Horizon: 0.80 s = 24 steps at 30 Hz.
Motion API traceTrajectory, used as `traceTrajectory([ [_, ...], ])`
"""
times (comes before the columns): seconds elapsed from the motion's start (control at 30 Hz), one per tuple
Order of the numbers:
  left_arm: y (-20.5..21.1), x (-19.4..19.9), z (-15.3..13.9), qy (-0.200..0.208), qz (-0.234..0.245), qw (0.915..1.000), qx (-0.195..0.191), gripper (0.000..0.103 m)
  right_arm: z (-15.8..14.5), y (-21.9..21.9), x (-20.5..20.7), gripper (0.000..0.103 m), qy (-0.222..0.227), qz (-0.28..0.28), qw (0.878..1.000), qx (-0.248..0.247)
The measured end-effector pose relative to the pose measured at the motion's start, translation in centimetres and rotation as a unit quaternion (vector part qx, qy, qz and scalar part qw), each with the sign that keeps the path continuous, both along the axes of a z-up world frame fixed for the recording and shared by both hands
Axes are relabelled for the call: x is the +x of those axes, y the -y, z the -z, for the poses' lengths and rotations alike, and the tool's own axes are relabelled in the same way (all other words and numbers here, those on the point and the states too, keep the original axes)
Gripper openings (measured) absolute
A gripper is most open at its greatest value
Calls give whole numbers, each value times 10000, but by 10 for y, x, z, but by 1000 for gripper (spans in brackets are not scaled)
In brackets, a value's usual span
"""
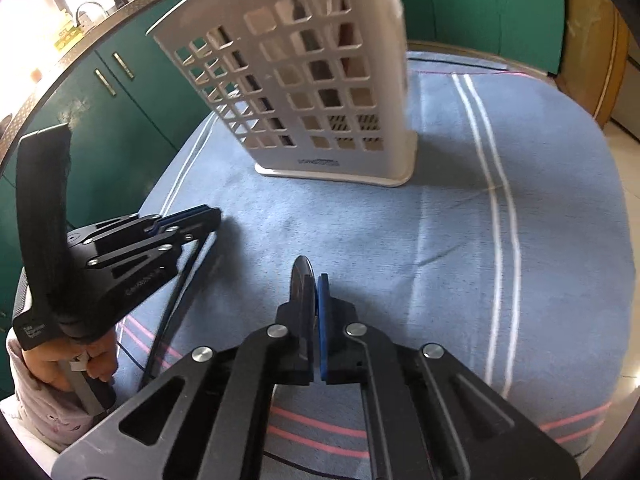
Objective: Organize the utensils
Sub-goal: 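Grasp the black chopstick with the left tool while the right tool grasps the gold-handled spoon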
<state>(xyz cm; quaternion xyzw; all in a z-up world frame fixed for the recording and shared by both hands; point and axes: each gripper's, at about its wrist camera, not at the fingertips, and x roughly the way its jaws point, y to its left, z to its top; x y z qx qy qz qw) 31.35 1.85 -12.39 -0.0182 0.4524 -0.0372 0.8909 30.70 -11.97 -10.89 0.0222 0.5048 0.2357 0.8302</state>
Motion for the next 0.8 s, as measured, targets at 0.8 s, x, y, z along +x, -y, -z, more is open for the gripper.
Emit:
traceTrajectory([
  [0.8, 4, -1, 7, -160, 92, 9993, 318, 16, 26, 12, 19, 10, -288, -249, 9983, 447],
])
